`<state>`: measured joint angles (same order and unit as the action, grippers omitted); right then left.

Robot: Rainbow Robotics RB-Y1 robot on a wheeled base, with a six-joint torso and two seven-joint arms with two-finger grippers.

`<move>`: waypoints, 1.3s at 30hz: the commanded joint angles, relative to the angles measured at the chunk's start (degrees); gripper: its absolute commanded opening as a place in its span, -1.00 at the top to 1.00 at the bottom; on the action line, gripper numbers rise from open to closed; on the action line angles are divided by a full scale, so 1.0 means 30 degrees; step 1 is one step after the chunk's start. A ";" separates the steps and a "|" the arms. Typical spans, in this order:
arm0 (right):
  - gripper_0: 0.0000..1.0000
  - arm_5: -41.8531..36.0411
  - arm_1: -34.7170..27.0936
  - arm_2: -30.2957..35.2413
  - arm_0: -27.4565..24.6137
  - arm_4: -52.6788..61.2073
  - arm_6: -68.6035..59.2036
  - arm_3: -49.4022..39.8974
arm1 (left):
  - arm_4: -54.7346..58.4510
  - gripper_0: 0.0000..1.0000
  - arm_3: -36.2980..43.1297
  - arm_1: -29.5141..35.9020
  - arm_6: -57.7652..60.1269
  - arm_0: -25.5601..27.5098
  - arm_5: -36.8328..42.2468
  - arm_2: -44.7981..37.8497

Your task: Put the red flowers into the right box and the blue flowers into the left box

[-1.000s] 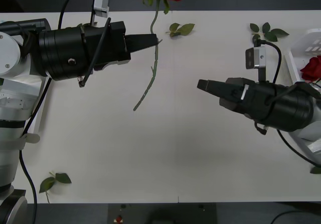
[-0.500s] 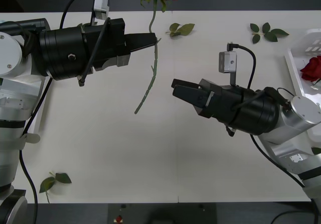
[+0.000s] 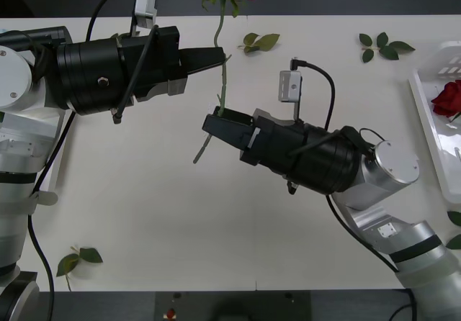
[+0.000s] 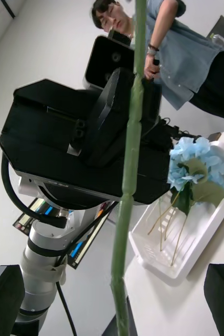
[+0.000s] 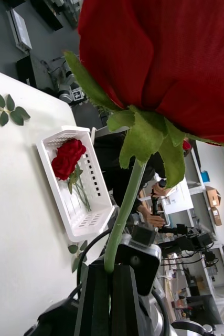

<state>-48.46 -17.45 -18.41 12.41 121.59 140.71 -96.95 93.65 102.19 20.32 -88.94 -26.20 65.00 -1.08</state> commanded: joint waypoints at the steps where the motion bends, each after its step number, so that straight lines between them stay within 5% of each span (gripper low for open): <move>1: -1.00 0.0742 0.0720 -0.0544 0.0522 -0.0305 0.0910 -0.0731 | -0.0045 1.00 0.0594 0.0110 0.0790 0.0179 -0.0132 0.0184; 14: -0.98 0.1768 0.2097 -0.0690 0.0610 -0.2444 0.0705 -0.0614 | -0.0045 1.00 0.0594 0.0110 0.0790 0.0179 -0.0132 0.0184; 16: -0.77 0.1768 0.2127 -0.0690 0.0610 -0.2473 0.0734 -0.0584 | -0.0045 1.00 0.0594 0.0110 0.0790 0.0179 -0.0132 0.0184; 20: 0.10 0.1768 0.2127 -0.0720 0.0610 -0.2444 0.0675 -0.0555 | -0.0045 1.00 0.0594 0.0110 0.0790 0.0179 -0.0132 0.0184; 23: 0.49 0.1768 0.2127 -0.0720 0.0610 -0.2473 0.0617 -0.0555 | -0.0045 1.00 0.0594 0.0110 0.0790 0.0179 -0.0132 0.0184; 31: 0.97 0.1826 0.2127 -0.0749 0.0610 -0.2473 0.0470 -0.0555 | -0.0045 1.00 0.0594 0.0110 0.0790 0.0179 -0.0132 0.0184; 36: 1.00 0.1826 0.2127 -0.0749 0.0610 -0.2444 0.0353 -0.0555 | -0.0045 0.99 0.0594 0.0110 0.0790 0.0179 -0.0132 0.0184; 38: 1.00 0.1826 0.2127 -0.0749 0.0610 -0.2473 0.0324 -0.0555 | -0.0045 0.72 0.0594 0.0110 0.0790 0.0179 -0.0132 0.0184; 39: 1.00 0.1826 0.2127 -0.0749 0.0610 -0.2473 0.0324 -0.0555 | -0.0045 0.04 0.0594 0.0110 0.0790 0.0179 -0.0132 0.0184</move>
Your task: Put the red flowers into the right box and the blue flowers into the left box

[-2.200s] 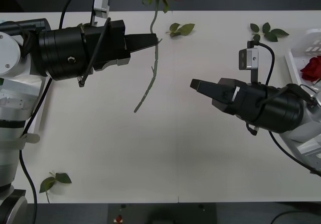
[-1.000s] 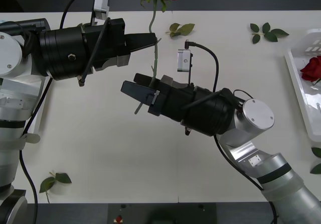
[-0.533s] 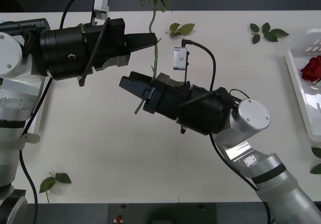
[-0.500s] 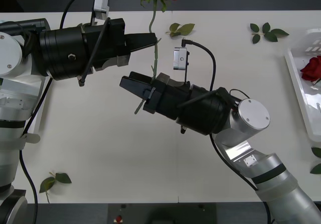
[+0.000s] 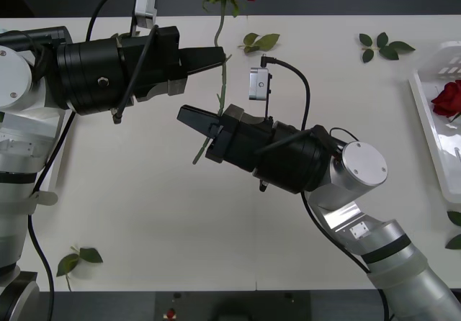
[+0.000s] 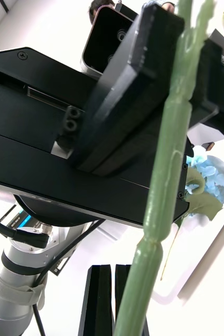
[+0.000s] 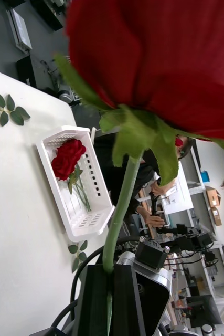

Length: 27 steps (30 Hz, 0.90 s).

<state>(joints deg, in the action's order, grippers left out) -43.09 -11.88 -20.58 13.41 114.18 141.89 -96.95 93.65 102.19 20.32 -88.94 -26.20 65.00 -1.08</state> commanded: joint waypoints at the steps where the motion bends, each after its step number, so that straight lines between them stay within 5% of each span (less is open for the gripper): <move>1: 1.00 0.0068 0.0269 0.0006 0.0275 -0.0002 -0.0070 -0.0555 | -0.0045 -0.71 0.0594 0.0110 0.0788 0.0179 -0.0132 0.0183; 2: 1.00 0.0068 0.0269 0.0006 0.0275 -0.0002 -0.0070 -0.0555 | -0.0045 -0.97 0.0594 0.0110 0.0788 0.0179 -0.0132 0.0183; 3: 1.00 0.0038 0.0269 0.0006 0.0275 -0.0002 -0.0070 -0.0555 | -0.0045 -1.00 0.0594 0.0110 0.0788 0.0179 -0.0132 0.0183; 19: 1.00 0.0097 -0.0170 0.0240 0.0275 0.0027 -0.0011 -0.0555 | -0.0045 -1.00 0.0594 0.0110 0.0788 0.0179 -0.0132 0.0183; 27: 1.00 0.0185 -0.3774 0.1207 0.0891 0.1375 -0.0802 -0.0555 | 0.0043 -1.00 0.0594 0.0228 0.0730 0.0413 -0.0220 0.0124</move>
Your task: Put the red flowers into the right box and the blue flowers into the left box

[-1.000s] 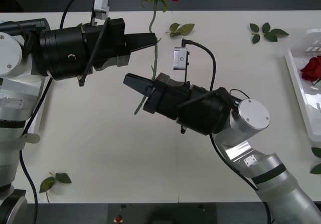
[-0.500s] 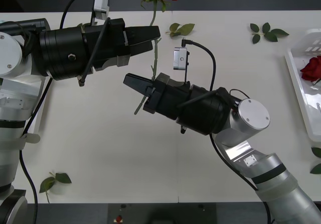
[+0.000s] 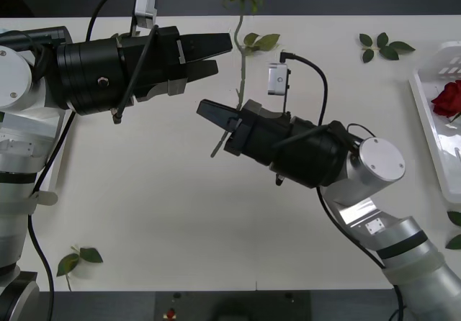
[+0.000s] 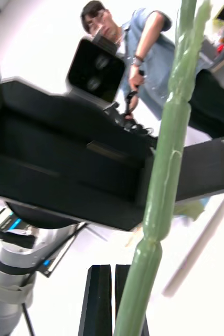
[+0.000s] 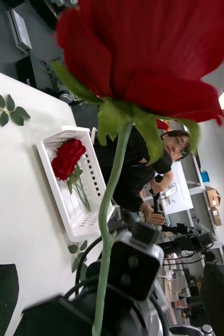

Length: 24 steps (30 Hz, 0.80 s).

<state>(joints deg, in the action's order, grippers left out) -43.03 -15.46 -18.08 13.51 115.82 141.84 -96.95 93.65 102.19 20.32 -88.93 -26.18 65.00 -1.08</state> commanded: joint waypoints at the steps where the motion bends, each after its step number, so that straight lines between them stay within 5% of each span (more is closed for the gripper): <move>1: 1.00 0.0163 -0.3050 0.0401 0.0887 0.1062 -0.1108 -0.0555 | 0.0043 -1.00 0.0682 0.0374 0.0729 0.0320 -0.0249 0.0095; 16: 1.00 0.0281 -1.5091 0.2129 0.1239 0.2703 -0.6791 0.1261 | 0.2006 -1.00 0.1444 0.4710 -0.3226 0.1579 -0.0572 -0.0608; 24: 1.00 -0.1858 -1.7698 0.2539 0.1239 -0.0022 -0.6674 0.5480 | 0.3910 -1.00 0.0770 0.7112 -0.7884 0.2165 -0.0366 -0.0608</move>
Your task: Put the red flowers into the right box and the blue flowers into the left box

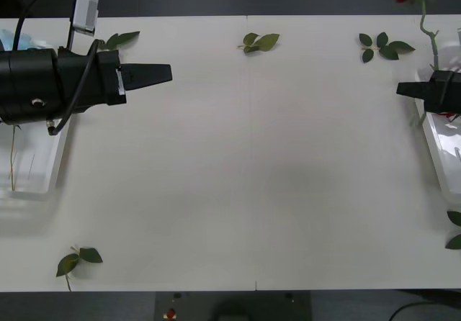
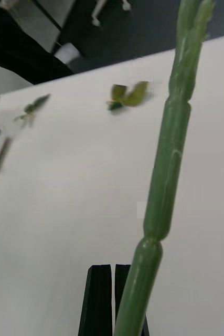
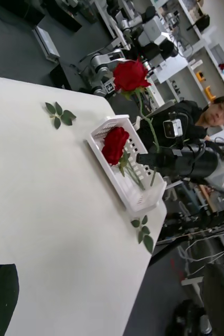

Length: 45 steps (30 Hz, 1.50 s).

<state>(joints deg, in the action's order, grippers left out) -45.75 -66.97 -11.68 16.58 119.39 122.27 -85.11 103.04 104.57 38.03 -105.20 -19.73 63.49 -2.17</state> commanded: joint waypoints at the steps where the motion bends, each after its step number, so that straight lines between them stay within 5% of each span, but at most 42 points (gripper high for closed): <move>1: 1.00 -0.1333 -0.0527 0.0670 0.0216 -0.1887 -0.0094 0.2004 | 0.1074 -1.00 -0.0227 0.1416 -0.3136 0.0013 0.0281 -0.0244; 8: 1.00 -0.3120 -0.0556 0.2809 0.0216 -0.7951 0.0170 0.4465 | 0.3154 -1.00 -0.2512 0.2968 -0.9377 -0.0192 0.1746 -0.0244; 19: 1.00 -0.0952 -0.0791 0.3482 0.0246 -1.4162 0.0316 0.7863 | 0.4443 -1.00 -0.6262 0.5664 -1.6600 -0.1774 0.5056 0.0459; 33: 1.00 0.0835 0.0469 0.3482 0.0246 -1.7326 0.0023 0.8771 | 0.5878 -1.00 -0.8987 0.8300 -1.6600 -0.5085 0.5349 0.4942; 41: 1.00 0.1304 0.0791 0.3248 0.0275 -1.8703 0.0023 0.8947 | 0.5498 -1.00 -0.8987 0.8417 -1.6600 -0.5964 0.5935 0.5147; 43: 0.78 0.1362 0.0791 0.3219 0.0246 -1.8732 0.0023 0.8947 | 0.5468 -1.00 -0.9016 0.8417 -1.6600 -0.5993 0.6023 0.5117; 45: 0.24 0.1362 0.0791 0.3219 0.0275 -1.8762 0.0023 0.8947 | 0.5439 -1.00 -0.8987 0.8417 -1.6600 -0.5993 0.6258 0.5147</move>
<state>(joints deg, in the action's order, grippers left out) -42.45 -63.86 -1.98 16.55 63.60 122.34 -58.44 119.57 77.19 61.29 -154.11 -36.19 81.48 14.23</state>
